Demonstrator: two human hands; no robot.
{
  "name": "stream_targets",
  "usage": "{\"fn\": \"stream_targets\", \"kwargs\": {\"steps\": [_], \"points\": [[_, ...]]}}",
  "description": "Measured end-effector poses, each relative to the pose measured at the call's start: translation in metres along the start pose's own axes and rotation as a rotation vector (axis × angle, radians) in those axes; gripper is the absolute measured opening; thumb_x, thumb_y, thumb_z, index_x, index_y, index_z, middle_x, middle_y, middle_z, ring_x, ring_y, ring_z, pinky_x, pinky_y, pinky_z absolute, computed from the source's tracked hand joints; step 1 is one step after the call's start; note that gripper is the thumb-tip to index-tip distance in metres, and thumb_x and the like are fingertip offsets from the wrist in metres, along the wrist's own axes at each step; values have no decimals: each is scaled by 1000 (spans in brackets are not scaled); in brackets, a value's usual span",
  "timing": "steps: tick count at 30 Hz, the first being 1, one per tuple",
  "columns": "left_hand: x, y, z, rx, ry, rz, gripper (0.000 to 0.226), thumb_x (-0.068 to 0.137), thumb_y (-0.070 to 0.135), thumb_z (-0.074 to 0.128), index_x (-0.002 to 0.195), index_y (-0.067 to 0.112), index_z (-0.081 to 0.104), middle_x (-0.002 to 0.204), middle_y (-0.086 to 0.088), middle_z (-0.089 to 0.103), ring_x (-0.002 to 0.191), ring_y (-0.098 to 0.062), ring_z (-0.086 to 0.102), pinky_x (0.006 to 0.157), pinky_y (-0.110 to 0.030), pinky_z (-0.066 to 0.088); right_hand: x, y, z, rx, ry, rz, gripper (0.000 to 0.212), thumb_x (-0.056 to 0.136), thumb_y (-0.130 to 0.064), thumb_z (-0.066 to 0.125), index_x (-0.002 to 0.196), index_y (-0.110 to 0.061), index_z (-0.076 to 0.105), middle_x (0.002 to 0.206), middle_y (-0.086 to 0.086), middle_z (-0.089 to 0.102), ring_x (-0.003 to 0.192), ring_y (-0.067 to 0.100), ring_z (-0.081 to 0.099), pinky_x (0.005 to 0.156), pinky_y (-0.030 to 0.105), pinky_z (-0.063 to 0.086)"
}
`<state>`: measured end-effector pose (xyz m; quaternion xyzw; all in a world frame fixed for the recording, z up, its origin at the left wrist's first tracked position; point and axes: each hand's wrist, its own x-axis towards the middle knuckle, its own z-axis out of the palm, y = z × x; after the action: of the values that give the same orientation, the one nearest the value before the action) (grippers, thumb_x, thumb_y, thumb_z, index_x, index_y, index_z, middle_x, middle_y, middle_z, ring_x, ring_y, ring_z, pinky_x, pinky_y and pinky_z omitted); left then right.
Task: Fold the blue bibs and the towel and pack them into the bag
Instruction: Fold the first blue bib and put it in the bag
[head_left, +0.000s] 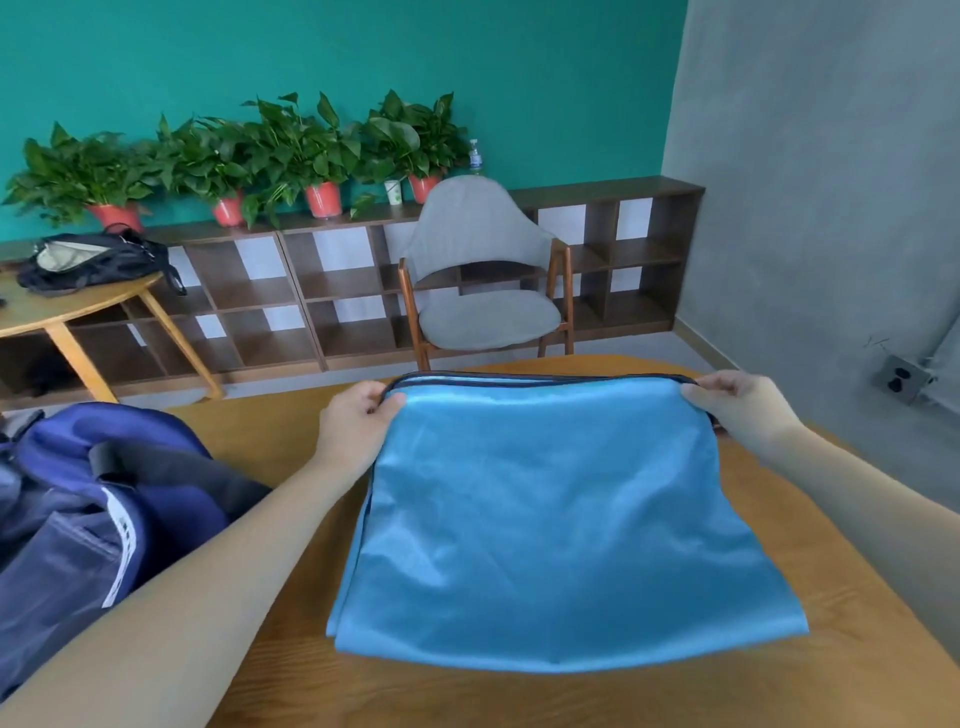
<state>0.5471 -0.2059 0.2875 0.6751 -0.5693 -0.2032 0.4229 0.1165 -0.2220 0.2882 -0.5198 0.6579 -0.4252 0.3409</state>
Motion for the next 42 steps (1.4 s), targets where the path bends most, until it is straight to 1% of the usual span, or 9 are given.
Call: {"fn": "stream_targets", "kwargs": {"steps": [3,8,14,18,20,22,29,36,42], "points": [[-8,6,6,169,-98,-70,58,95,41,68,145,16,50,134,-9,64,125,-29,59,108,-40,45,-4,5,13,-399,10,-61,54,96,-39,65,141,-13,54,129,8,64,118,33,61,94,38,51],[-87,20,26,469,-309,230,53,100,38,57,150,26,43,152,0,48,141,-21,42,118,-37,31,-63,15,36,-756,-330,-493,62,96,-59,50,150,-29,43,153,-8,45,143,10,37,117,28,29],[-167,14,36,815,-493,65,88,86,85,8,160,39,3,170,-8,-3,155,-32,-5,123,-50,0,-101,31,41,-1023,-455,-433,79,90,-80,16,160,-42,9,168,-12,5,155,12,3,125,34,7],[-129,-4,34,836,-468,302,119,60,90,-31,160,42,13,170,-6,6,157,-26,1,124,-44,0,-119,21,32,-1202,-252,-482,85,85,-87,5,139,-40,50,137,-6,57,126,18,52,108,37,42],[-90,-5,27,978,-380,351,103,76,83,-25,160,39,16,170,-7,9,157,-28,-1,123,-47,-4,-130,12,25,-1257,-123,-553,92,80,-89,-4,98,-32,65,82,-8,66,83,16,65,85,37,52],[-60,3,20,1114,-302,266,76,95,71,-4,161,36,7,170,-12,0,155,-35,-12,122,-55,-8,-140,15,18,-1228,-92,-623,87,83,-87,-1,91,-30,65,69,-8,62,73,17,65,78,35,53],[-116,34,40,827,-402,330,68,101,68,23,160,36,21,170,-9,7,157,-28,-2,126,-48,1,-166,53,8,-984,-430,-653,75,89,-83,20,148,-42,42,153,-18,36,143,3,28,117,29,24],[-210,14,21,612,-461,559,68,95,69,33,153,34,40,167,-1,21,155,-22,9,125,-44,13,-210,64,9,-797,-373,-572,78,86,-87,22,146,-43,45,155,-23,32,145,1,25,120,36,24],[-241,-24,-22,437,-361,635,44,95,57,56,127,31,68,126,13,57,122,-5,47,109,-33,41,-248,75,-9,-620,-346,-661,66,89,-80,35,124,-35,69,133,-21,53,128,-1,44,111,27,38]]}}
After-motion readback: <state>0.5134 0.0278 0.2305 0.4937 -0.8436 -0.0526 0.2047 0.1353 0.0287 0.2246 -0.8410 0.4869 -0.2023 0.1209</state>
